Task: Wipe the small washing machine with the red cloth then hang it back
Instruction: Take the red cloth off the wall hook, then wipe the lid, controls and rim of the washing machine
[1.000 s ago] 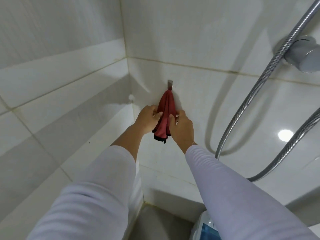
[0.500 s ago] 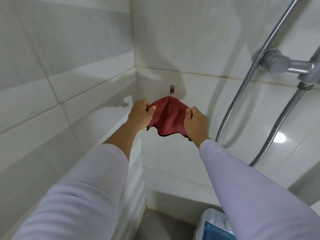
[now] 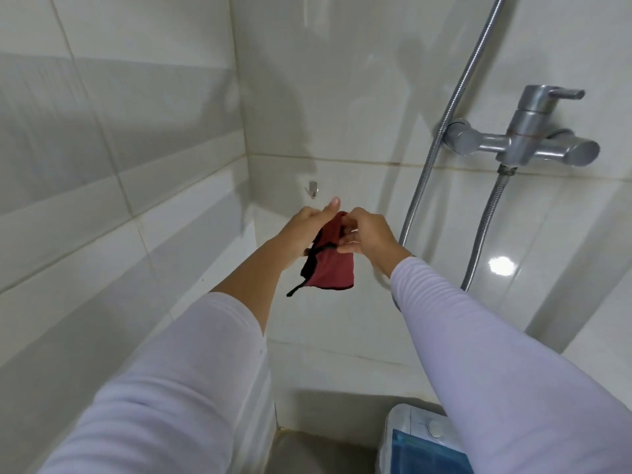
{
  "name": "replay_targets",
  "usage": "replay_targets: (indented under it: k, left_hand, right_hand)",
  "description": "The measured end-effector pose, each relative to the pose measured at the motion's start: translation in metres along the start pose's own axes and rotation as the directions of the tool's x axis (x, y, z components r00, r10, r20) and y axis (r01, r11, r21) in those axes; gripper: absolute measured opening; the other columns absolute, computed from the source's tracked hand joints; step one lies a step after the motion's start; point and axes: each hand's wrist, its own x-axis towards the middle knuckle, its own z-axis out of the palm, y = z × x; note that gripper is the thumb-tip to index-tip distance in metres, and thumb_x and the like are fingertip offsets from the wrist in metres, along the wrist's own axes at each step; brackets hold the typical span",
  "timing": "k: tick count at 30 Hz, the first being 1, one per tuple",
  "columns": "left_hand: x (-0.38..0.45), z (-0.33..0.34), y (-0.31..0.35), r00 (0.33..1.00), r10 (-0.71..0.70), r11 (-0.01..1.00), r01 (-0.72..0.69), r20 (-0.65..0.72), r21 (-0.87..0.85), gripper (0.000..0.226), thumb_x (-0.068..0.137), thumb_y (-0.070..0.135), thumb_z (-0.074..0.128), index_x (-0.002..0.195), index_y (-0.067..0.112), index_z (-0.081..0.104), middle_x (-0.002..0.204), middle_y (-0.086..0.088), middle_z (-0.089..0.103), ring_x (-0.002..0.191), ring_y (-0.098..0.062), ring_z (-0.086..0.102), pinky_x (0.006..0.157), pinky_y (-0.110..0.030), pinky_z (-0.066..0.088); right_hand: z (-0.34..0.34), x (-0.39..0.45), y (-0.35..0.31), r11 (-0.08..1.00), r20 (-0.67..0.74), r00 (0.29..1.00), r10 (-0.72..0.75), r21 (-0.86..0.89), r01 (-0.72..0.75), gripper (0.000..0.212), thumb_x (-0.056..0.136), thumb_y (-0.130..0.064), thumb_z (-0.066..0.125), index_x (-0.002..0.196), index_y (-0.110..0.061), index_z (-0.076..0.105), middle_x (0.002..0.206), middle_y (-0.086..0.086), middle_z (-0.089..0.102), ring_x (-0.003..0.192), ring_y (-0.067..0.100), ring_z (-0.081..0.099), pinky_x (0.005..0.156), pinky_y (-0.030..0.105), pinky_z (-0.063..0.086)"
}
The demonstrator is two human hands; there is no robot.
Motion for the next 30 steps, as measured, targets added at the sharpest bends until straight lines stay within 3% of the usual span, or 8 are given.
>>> replay_targets:
  k: [3,6,11,14,18,24,27,30]
  left_hand:
    - [-0.002,0.012,-0.004,0.995,-0.014,0.998,0.021,0.102,-0.066,0.055,0.077,0.035,0.075,0.120,0.018,0.046,0.118,-0.005,0.064,0.106,-0.020,0.064,0.095,-0.042,0.051]
    - [-0.002,0.033,0.001,0.984,-0.004,0.999,0.013,0.180,-0.048,0.047,0.083,0.007,0.067,0.122,0.019,0.044,0.110,-0.005,0.063,0.106,-0.024,0.062,0.100,-0.044,0.048]
    - [-0.002,0.080,0.017,0.970,-0.010,0.999,0.022,0.242,-0.049,0.033,0.089,0.003,0.053,0.120,0.014,0.050,0.107,-0.007,0.061,0.093,-0.020,0.061,0.086,-0.033,0.052]
    - [-0.001,0.111,0.021,0.951,-0.027,0.996,0.051,0.307,-0.071,0.030,0.090,0.002,0.048,0.118,0.011,0.055,0.100,-0.007,0.062,0.085,-0.018,0.061,0.075,-0.027,0.053]
    - [0.002,0.159,0.022,0.909,-0.079,0.982,0.141,0.408,-0.124,0.025,0.092,0.001,0.045,0.108,0.010,0.061,0.091,-0.006,0.065,0.075,-0.015,0.062,0.069,-0.026,0.054]
    - [0.006,0.250,0.008,0.846,-0.300,0.942,0.335,0.441,-0.003,0.016,0.101,0.015,0.035,0.109,0.015,0.049,0.093,-0.008,0.058,0.075,-0.021,0.061,0.066,-0.035,0.058]
    - [0.014,0.298,-0.018,0.765,-0.403,0.905,0.415,0.503,0.094,0.050,0.096,0.038,0.047,0.141,0.025,0.030,0.117,-0.010,0.059,0.091,-0.027,0.066,0.084,-0.041,0.053]
    - [0.023,0.342,-0.050,0.732,-0.416,0.898,0.424,0.539,0.117,0.083,0.082,0.030,0.070,0.147,0.028,0.018,0.126,-0.014,0.060,0.101,-0.026,0.066,0.078,-0.034,0.054]
  right_hand:
    - [-0.022,-0.017,-0.003,0.998,-0.037,0.999,0.018,-0.056,-0.020,0.025,0.089,-0.013,0.038,0.087,-0.001,0.060,0.074,0.007,0.048,0.058,0.020,0.047,0.058,0.034,0.053]
    - [-0.049,-0.033,-0.005,0.985,-0.053,0.998,0.047,-0.166,-0.055,0.022,0.087,-0.012,0.041,0.087,-0.009,0.063,0.067,0.003,0.042,0.055,0.016,0.039,0.059,0.032,0.048]
    - [-0.108,-0.054,0.009,0.976,-0.231,0.973,0.033,-0.203,-0.081,0.020,0.082,-0.012,0.052,0.094,-0.020,0.066,0.085,0.000,0.058,0.075,0.014,0.052,0.073,0.028,0.046]
    - [-0.148,-0.068,0.027,0.959,-0.185,0.960,0.209,-0.152,-0.238,0.013,0.079,-0.026,0.060,0.092,-0.024,0.062,0.106,0.002,0.059,0.101,0.021,0.056,0.092,0.038,0.044]
    - [-0.197,-0.083,0.047,0.957,-0.105,0.957,0.270,-0.077,-0.278,0.017,0.082,-0.023,0.058,0.098,-0.024,0.062,0.094,0.001,0.064,0.089,0.018,0.059,0.095,0.039,0.044]
    - [-0.283,-0.091,0.085,0.977,-0.272,0.941,0.201,-0.013,-0.213,0.042,0.081,-0.016,0.069,0.117,-0.025,0.049,0.107,0.007,0.061,0.096,0.024,0.062,0.087,0.039,0.052]
    - [-0.325,-0.095,0.112,0.961,-0.330,0.920,0.211,-0.103,-0.257,0.034,0.082,-0.026,0.067,0.111,-0.032,0.050,0.109,0.010,0.061,0.093,0.025,0.062,0.083,0.038,0.053]
    - [-0.369,-0.097,0.147,0.941,-0.290,0.913,0.288,-0.094,-0.326,0.025,0.084,-0.028,0.067,0.106,-0.029,0.057,0.108,0.010,0.063,0.091,0.023,0.062,0.087,0.038,0.051]
